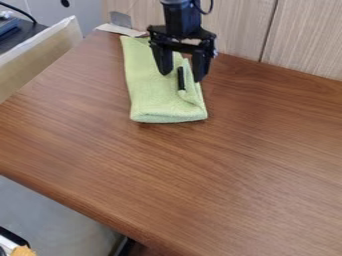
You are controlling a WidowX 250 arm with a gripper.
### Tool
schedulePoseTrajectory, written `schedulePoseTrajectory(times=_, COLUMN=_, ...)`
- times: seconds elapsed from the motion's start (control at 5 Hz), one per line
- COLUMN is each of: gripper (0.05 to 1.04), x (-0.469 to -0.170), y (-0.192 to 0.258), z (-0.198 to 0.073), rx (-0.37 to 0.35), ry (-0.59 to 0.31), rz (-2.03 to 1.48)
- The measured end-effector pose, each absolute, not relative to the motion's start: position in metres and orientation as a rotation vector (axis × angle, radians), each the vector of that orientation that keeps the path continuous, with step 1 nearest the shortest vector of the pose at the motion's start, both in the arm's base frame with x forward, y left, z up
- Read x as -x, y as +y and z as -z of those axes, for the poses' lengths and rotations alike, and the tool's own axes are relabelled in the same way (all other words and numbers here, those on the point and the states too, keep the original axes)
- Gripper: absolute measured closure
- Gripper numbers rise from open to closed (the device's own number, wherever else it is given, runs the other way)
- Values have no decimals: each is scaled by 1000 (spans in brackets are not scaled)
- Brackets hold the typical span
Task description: Fold the cloth from bottom left to right side
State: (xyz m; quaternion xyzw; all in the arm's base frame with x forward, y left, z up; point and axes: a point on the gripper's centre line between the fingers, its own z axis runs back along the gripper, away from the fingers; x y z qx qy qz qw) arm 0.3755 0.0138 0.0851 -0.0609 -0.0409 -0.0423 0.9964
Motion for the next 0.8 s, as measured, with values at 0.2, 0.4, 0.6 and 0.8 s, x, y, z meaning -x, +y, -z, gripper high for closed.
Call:
schedulePoseTrajectory(times=0.2, gripper=84, x=-372, y=15, z=-114, rx=120, ry=-112, rz=103)
schedulePoseTrajectory(times=0.4, gripper=84, x=-361, y=20, z=-154, rx=111, ry=-145, rz=135)
schedulePoseTrajectory(times=0.6, gripper=84, x=-344, y=38, z=-186, rx=63, ry=-175, rz=150)
schedulePoseTrajectory(times=0.8, gripper=84, x=-343, y=40, z=-189, rx=60, ry=-182, rz=149)
